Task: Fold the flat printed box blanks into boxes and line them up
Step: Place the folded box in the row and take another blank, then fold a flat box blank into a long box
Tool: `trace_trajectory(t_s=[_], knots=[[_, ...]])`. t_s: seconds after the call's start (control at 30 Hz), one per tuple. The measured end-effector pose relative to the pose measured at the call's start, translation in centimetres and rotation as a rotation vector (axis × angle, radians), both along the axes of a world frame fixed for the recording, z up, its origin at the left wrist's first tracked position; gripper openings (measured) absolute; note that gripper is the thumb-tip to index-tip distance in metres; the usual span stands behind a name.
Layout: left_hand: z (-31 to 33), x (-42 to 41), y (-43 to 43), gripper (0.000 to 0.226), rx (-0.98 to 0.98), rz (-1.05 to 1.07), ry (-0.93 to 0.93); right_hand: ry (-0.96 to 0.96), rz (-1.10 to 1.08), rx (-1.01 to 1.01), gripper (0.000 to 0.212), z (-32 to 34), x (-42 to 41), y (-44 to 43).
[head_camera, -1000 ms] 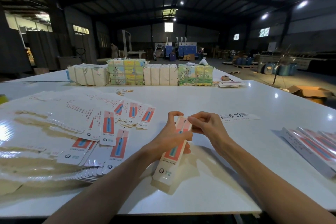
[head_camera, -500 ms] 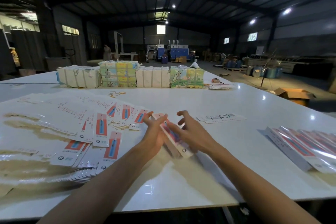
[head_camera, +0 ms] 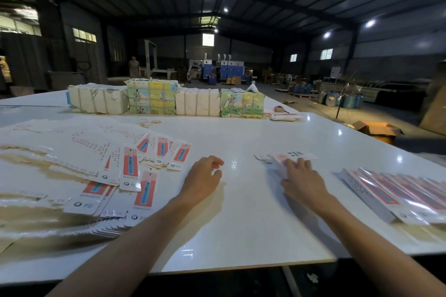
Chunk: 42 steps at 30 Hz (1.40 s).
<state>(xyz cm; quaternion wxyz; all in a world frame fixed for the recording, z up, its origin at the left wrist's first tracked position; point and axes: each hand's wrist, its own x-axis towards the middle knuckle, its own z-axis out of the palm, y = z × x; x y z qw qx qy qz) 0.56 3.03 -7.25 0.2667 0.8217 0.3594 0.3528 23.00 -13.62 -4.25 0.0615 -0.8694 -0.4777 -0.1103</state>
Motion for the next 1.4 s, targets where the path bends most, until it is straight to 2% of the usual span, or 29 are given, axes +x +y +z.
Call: trace_trajectory(t_s=[0.1,0.4,0.5,0.63,0.77,0.83,0.9,1.07,1.17,1.23,1.33,1.4], knots=[[-0.1,-0.5,-0.1,0.019,0.075,0.063,0.129,-0.206,-0.194,-0.093,0.045,-0.5,4.0,-2.8],[1.6,-2.0,-0.1,0.021,0.221,0.210,0.427,-0.408,-0.389,-0.162,0.041,-1.4,8.2,-8.6],[3.3,-3.2,0.4,0.018,0.242,0.338,0.632,-0.411,-0.419,-0.113,0.043,-1.1,7.9,-8.5],[5.0,-5.8,0.9,0.027,0.294,0.493,0.950,-0.424,-0.268,-0.035,0.056,0.1,4.7,-5.1],[5.8,-8.9,1.8,0.034,0.259,0.710,1.054,-0.301,0.047,0.156,0.042,0.4,0.5,0.3],[6.2,-10.4,2.2,0.045,0.208,0.837,1.067,-0.280,0.205,0.228,0.036,0.3,-1.8,2.9],[6.2,-11.5,2.7,0.058,0.166,0.870,1.032,-0.263,0.314,0.247,0.034,-0.1,-3.9,5.2],[6.1,-12.6,4.0,0.117,0.034,0.834,0.876,-0.230,0.472,0.267,0.027,-2.4,-6.5,6.8],[7.1,-13.5,5.4,0.128,-0.101,0.780,0.746,-0.253,0.547,0.287,0.026,-3.2,-5.9,6.3],[7.8,-14.0,6.0,0.113,-0.185,0.730,0.639,-0.231,0.569,0.290,0.030,-3.5,-5.5,5.9],[8.4,-13.9,6.2,0.055,-0.151,0.601,0.545,-0.166,0.595,0.324,0.033,-3.6,-5.5,5.8],[9.0,-12.7,5.4,0.036,-0.140,0.466,0.442,-0.086,0.601,0.385,0.031,-3.4,-5.7,5.9]])
